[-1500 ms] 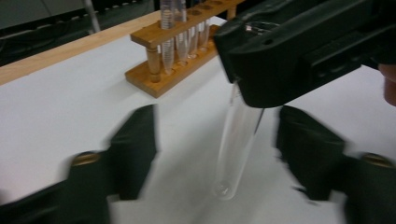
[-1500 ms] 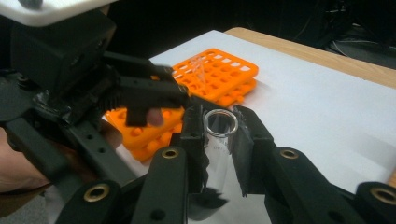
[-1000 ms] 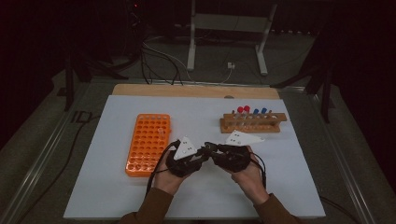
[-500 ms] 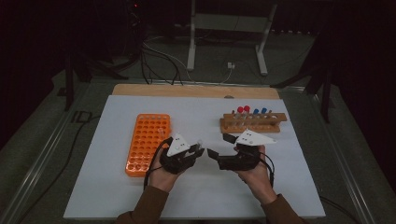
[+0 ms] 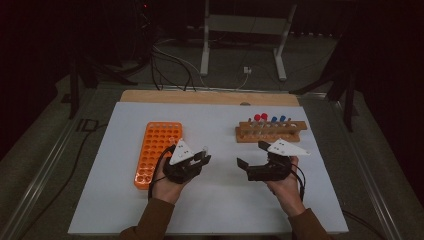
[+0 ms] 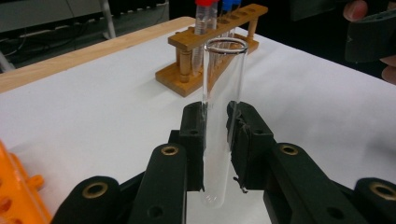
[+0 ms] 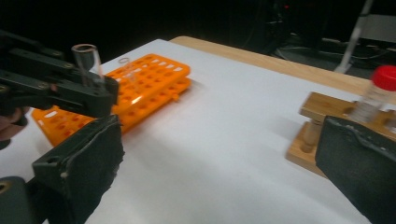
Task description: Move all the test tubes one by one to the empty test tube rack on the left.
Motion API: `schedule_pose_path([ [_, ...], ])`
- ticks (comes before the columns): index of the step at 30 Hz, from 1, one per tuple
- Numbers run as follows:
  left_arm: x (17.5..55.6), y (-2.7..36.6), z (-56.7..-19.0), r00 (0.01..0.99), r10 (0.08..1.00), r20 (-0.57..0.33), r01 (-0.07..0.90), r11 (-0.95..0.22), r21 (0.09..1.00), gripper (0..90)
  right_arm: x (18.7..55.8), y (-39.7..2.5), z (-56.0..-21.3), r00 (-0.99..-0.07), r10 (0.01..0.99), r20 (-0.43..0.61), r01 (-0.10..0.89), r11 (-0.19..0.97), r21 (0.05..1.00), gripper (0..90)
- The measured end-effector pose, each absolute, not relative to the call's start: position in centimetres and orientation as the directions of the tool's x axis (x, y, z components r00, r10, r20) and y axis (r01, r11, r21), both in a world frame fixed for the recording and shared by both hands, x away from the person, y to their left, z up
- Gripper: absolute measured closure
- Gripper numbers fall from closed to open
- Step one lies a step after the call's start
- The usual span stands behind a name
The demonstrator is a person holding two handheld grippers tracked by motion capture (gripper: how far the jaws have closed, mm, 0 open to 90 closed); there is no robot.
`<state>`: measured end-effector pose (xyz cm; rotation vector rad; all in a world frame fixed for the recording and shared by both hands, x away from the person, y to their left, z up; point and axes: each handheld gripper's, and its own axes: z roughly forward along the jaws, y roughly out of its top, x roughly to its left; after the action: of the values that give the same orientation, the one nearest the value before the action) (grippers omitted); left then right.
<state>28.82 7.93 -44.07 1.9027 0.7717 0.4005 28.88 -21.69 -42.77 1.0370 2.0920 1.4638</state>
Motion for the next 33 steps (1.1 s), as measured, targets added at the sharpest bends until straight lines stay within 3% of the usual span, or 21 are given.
schedule_pose_path([
  [33,30.2,14.3,-43.9,0.588,0.804,-0.087,0.360,-0.165,0.918,76.8,28.4,-26.0,-43.1,-0.576,0.811,0.102,0.339,0.124,0.933,0.1],
])
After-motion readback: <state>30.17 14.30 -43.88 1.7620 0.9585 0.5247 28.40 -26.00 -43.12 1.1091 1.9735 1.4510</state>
